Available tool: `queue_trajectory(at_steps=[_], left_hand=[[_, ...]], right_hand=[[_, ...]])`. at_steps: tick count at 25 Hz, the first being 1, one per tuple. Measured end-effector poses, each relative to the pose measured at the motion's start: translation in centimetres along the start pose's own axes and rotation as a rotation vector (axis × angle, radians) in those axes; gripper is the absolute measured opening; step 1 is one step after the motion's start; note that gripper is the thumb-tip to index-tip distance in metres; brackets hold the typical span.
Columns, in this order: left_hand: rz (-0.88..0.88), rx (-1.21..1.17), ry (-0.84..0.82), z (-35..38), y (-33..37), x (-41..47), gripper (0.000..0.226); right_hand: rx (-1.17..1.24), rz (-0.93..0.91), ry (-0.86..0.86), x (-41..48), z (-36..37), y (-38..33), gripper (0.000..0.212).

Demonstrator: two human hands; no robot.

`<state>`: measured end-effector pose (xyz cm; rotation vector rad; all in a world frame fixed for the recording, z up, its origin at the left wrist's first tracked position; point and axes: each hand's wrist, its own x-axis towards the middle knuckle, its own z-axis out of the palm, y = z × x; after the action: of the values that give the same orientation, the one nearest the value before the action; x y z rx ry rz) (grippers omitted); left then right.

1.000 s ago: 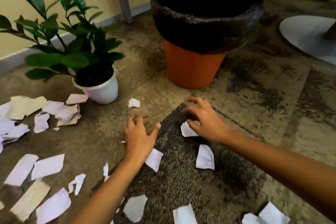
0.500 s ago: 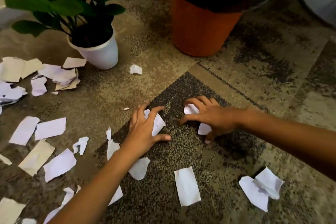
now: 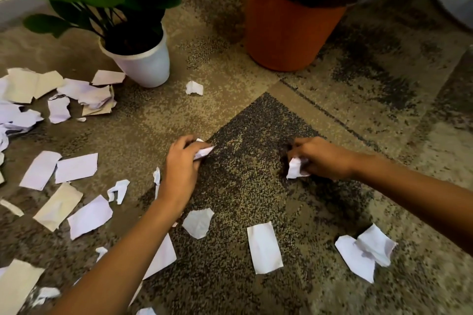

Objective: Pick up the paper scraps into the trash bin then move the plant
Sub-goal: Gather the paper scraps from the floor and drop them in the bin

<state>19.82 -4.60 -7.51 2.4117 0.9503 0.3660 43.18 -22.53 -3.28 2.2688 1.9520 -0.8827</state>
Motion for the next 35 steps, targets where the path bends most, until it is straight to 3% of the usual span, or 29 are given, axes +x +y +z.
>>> queue_trajectory(at_steps=[7, 10, 13, 15, 18, 21, 31, 35], left_hand=[[0.042, -0.14, -0.014, 0.0, 3.2, -1.7, 0.034], [0.081, -0.11, -0.139, 0.2, 3.8, -3.5, 0.033], [0.145, 0.034, -0.211, 0.0, 3.6, -5.4, 0.039], [0.179, 0.1, -0.199, -0.3, 3.1, -6.6, 0.054], [0.089, 0.19, -0.22, -0.4, 2.0, -8.3, 0.1], [-0.022, 0.196, -0.254, 0.2, 0.8, -10.2, 0.115], [0.222, 0.19, -0.367, 5.2, 6.3, -13.2, 0.109], [0.223, 0.256, -0.369, 6.2, 7.6, -13.2, 0.089]], right_hand=[[0.217, 0.122, 0.416, -3.4, 1.7, 0.5, 0.013], [0.202, 0.131, 0.407, -5.6, 3.6, 0.7, 0.012], [0.228, 0.133, 0.383, -8.0, 6.1, 0.3, 0.025], [0.257, 0.186, 0.476, -9.4, 7.5, -0.1, 0.036], [0.291, 0.293, 0.578, -11.3, 9.5, 0.1, 0.051], [0.32, 0.352, 0.572, -13.3, 11.8, 0.1, 0.063], [0.334, 0.071, 0.599, -8.4, 13.5, -4.7, 0.07], [0.206, 0.07, 0.611, -5.4, 11.7, -4.2, 0.067]])
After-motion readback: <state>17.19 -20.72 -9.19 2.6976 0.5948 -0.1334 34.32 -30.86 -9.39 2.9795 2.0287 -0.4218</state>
